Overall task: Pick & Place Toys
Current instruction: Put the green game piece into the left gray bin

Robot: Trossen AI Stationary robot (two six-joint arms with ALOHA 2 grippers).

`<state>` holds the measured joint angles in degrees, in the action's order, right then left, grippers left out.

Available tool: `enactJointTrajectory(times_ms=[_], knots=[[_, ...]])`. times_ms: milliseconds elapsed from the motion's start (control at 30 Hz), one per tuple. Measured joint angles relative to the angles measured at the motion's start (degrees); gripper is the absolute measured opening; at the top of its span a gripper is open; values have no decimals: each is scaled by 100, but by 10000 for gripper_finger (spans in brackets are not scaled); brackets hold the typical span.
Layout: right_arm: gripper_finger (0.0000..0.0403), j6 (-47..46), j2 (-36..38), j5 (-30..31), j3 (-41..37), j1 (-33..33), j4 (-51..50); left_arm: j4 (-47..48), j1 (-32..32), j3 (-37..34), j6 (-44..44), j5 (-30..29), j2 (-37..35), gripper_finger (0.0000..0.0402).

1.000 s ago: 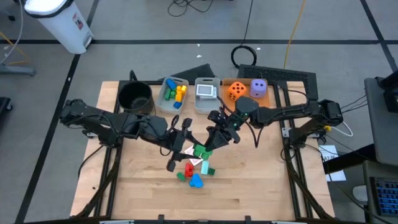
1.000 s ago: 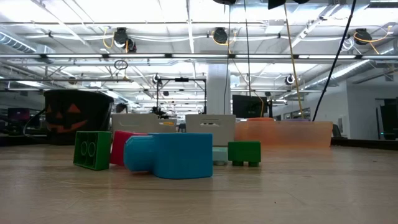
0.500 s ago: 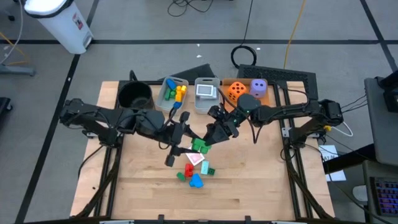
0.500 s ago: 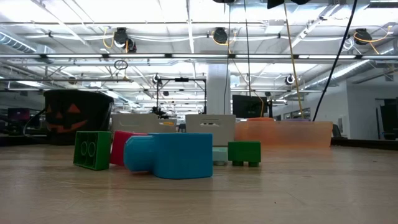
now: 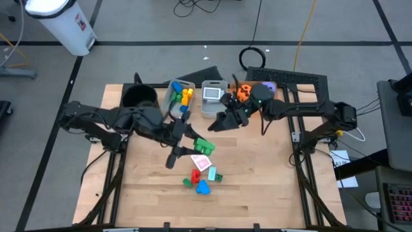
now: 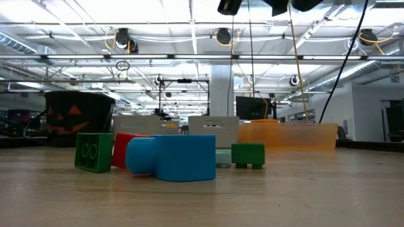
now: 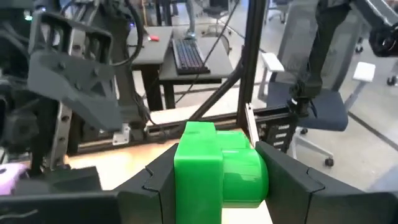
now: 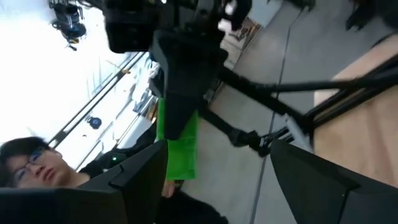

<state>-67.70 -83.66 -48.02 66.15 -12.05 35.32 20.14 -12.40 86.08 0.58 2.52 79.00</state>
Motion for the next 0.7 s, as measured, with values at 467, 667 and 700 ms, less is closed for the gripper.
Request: enactJointTrajectory(times_ms=[467,667,700], knots=[[270,2208,962,2774,-4,-61,-364,59,1421,-4,-2085,1148,-291,175],[270,4042,1563,4826,-4,530,-2061,-147,2039,-2,-2943,1313,-89,175],[270,4390,1610,5296,-4,669,-2299,-186,2136,-2,-3081,1358,-13,175]])
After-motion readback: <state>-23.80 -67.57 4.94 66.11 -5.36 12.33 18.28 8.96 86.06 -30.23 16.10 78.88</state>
